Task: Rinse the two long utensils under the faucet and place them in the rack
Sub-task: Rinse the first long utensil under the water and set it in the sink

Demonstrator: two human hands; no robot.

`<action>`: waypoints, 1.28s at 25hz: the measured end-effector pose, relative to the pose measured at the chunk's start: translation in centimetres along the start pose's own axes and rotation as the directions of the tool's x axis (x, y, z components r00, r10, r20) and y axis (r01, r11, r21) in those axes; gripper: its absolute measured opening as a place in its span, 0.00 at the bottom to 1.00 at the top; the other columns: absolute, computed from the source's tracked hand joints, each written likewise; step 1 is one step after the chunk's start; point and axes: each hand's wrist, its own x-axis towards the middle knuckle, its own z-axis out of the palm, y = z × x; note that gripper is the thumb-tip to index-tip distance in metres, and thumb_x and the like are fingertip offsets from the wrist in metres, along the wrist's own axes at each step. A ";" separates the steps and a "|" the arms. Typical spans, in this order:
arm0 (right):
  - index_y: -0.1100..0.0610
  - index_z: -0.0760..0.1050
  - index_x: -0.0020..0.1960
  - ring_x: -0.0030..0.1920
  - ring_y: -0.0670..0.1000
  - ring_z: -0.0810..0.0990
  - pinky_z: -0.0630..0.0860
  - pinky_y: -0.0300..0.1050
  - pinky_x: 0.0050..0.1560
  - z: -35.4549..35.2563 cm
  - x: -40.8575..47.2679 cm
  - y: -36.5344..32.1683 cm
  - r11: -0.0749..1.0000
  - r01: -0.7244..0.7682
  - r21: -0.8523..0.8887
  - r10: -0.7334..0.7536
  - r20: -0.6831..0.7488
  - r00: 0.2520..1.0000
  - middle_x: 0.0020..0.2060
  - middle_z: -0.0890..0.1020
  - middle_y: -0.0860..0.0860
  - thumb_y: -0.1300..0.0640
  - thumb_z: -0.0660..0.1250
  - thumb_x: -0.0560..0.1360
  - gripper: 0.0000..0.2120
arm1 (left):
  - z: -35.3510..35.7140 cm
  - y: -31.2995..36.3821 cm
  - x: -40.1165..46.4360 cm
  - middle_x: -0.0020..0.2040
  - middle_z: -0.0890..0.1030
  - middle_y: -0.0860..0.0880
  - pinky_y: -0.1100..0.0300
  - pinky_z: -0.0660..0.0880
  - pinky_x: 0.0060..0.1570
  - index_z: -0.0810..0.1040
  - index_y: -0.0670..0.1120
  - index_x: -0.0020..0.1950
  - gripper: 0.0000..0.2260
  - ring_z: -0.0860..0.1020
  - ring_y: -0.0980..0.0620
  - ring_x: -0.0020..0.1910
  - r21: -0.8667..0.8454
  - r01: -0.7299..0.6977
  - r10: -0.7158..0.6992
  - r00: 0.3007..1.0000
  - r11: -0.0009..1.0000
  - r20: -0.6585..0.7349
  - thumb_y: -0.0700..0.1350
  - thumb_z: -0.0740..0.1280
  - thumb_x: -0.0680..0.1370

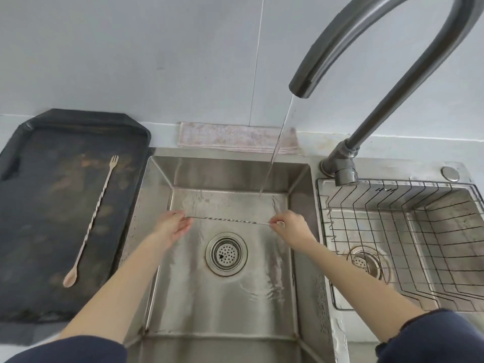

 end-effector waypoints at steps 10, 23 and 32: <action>0.60 0.79 0.49 0.51 0.59 0.79 0.76 0.49 0.51 5.7 2.0 2.7 0.990 -0.108 -0.088 0.114 0.074 0.991 0.52 0.79 0.60 0.59 0.62 0.76 0.09 | 0.3 -5.0 4.4 0.40 0.76 0.45 0.65 0.79 0.43 0.72 0.38 0.53 0.06 0.77 0.56 0.30 0.097 0.159 -0.148 0.983 0.982 -0.110 0.35 0.57 0.79; 0.59 0.77 0.56 0.57 0.60 0.77 0.75 0.50 0.55 4.8 0.5 0.8 0.988 -0.116 -0.106 0.129 0.125 0.984 0.57 0.79 0.59 0.60 0.57 0.76 0.12 | 0.0 -4.1 2.4 0.32 0.75 0.47 0.64 0.74 0.34 0.73 0.44 0.35 0.10 0.73 0.55 0.31 0.303 0.131 -0.081 0.982 0.944 -0.173 0.36 0.64 0.76; 0.54 0.64 0.71 0.68 0.57 0.69 0.65 0.53 0.68 1.8 -4.5 -4.5 0.977 -0.005 -0.214 0.037 0.148 0.988 0.69 0.71 0.55 0.56 0.58 0.77 0.22 | -1.6 -0.1 -5.8 0.70 0.70 0.38 0.57 0.66 0.63 0.66 0.37 0.69 0.19 0.69 0.42 0.68 0.815 -0.283 0.270 0.949 0.505 0.162 0.39 0.60 0.78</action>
